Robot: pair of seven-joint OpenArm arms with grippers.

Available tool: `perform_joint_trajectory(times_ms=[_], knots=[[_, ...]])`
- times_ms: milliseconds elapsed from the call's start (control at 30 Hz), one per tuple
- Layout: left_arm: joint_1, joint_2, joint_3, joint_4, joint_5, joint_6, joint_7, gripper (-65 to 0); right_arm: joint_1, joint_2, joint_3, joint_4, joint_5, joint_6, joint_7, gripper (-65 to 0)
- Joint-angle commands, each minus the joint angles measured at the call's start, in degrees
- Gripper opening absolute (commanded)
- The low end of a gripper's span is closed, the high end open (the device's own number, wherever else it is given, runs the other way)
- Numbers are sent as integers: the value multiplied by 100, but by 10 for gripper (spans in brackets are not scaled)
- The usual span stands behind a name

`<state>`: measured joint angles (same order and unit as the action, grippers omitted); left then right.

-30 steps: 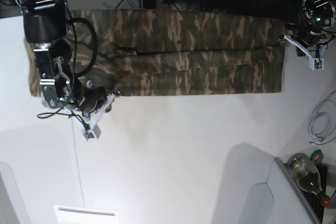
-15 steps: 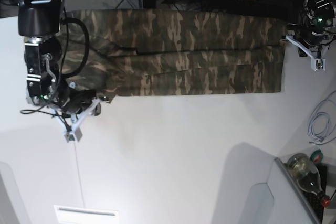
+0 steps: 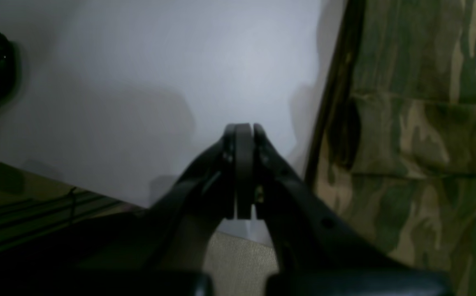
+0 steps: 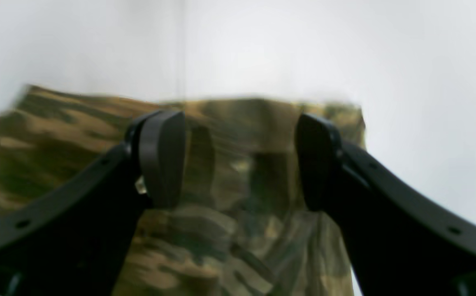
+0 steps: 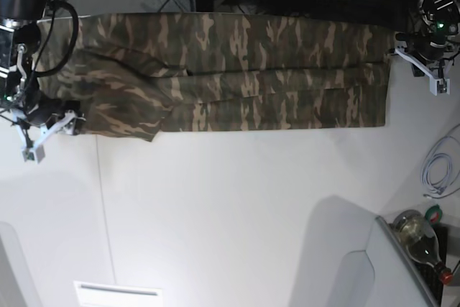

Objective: Layout the t-shirt on the table in an organized manner, then fold the t-shirt properly
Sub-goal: 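Move the right gripper to the strip's end and grasp it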

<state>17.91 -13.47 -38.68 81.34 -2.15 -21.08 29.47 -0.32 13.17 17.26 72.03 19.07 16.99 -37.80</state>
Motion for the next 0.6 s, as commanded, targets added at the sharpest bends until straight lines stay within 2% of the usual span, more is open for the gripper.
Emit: perform_joint_trajectory(times_ms=[0,300,567], knots=[[-29,-99,-31,90,-35,20,-86,-650,115,94,55,-51,14,11,101,-252],[-20,-116,-40,81,-35,20,-86,-650,124,85,46,-508,14,19,391,-254],[-11,-125,-58,81,-35,20,-86,-650,-210,41,46,344,23,11,374,-254]])
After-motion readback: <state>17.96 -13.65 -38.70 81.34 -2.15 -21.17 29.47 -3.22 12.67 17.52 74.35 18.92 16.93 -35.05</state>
